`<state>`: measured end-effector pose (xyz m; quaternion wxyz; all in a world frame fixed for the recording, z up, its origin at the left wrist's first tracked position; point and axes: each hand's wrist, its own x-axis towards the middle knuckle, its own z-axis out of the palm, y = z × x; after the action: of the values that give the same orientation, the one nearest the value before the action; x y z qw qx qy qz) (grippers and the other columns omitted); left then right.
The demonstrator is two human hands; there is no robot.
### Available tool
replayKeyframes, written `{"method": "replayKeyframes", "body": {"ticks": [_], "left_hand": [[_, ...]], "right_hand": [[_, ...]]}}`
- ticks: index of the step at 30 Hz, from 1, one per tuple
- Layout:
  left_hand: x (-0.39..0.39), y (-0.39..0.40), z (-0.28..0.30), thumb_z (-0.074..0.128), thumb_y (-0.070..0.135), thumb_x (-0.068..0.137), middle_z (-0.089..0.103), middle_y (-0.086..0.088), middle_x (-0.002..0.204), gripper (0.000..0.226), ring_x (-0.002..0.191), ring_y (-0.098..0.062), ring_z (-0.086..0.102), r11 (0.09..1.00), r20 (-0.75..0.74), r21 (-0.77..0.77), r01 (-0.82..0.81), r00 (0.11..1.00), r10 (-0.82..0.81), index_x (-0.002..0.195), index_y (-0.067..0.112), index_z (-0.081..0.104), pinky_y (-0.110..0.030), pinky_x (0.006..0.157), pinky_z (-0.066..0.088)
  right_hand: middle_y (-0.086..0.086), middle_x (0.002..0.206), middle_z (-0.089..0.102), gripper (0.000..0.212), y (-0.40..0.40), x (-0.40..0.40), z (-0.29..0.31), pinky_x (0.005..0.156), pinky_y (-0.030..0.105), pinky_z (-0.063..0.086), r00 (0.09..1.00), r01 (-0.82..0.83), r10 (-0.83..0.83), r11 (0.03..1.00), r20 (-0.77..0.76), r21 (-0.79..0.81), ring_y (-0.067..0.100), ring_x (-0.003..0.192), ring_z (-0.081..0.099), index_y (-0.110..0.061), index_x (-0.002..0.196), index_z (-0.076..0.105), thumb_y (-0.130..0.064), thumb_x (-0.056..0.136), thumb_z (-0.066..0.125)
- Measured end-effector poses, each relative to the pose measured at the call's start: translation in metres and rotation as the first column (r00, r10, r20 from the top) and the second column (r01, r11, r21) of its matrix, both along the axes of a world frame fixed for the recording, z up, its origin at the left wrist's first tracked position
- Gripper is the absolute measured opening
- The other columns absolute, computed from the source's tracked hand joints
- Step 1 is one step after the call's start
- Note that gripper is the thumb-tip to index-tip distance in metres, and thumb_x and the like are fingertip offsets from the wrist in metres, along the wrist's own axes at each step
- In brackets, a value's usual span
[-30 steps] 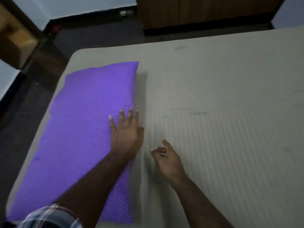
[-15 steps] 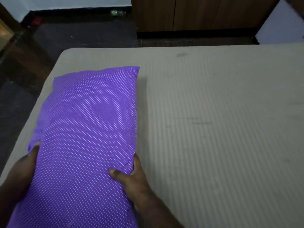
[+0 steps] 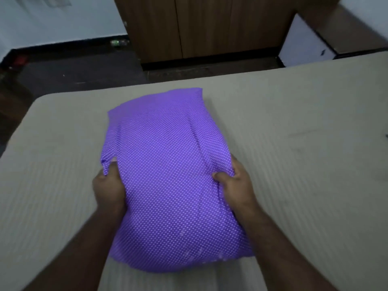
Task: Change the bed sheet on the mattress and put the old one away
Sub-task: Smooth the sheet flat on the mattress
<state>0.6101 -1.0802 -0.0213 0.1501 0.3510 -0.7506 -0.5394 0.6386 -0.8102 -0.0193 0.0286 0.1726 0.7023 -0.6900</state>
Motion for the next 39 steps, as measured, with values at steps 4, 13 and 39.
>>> {"method": "replayKeyframes", "body": {"ticks": [4,13,39], "left_hand": [[-0.020,0.141,-0.003,0.055,0.040,0.102,0.073,-0.015,0.105,0.045,0.097,-0.025,0.067,0.992,-0.041,0.010,0.124,0.991,-0.124,0.114,0.000,0.071,-0.037,0.086,0.049],[-0.006,0.273,-0.076,0.077,0.076,0.063,0.060,0.012,0.139,0.100,0.125,-0.013,0.059,0.776,0.116,0.366,0.513,0.803,-0.585,0.147,0.031,0.045,-0.047,0.114,0.040],[-0.257,0.799,0.030,0.060,0.035,0.100,0.052,0.005,0.142,0.062,0.122,-0.009,0.055,0.774,-0.158,0.204,0.599,0.800,-0.578,0.153,0.014,0.037,-0.009,0.097,0.037]], "right_hand": [[-0.019,0.117,0.069,0.052,0.145,0.001,0.006,0.098,0.028,0.051,0.995,0.072,-0.063,0.990,-0.083,0.118,0.002,0.104,0.067,-0.027,0.130,0.063,0.002,0.087,0.066],[-0.005,0.156,0.042,0.143,0.318,0.022,-0.075,0.117,0.041,0.038,0.952,0.065,-0.087,0.994,0.293,0.085,0.009,0.134,0.050,-0.028,0.159,0.019,-0.083,0.042,0.082],[0.002,0.148,0.050,0.062,0.784,-0.233,0.108,0.112,0.016,0.032,0.963,0.215,-0.050,0.738,-0.266,0.640,0.008,0.130,0.048,-0.019,0.149,0.045,-0.024,0.091,0.066]]}}
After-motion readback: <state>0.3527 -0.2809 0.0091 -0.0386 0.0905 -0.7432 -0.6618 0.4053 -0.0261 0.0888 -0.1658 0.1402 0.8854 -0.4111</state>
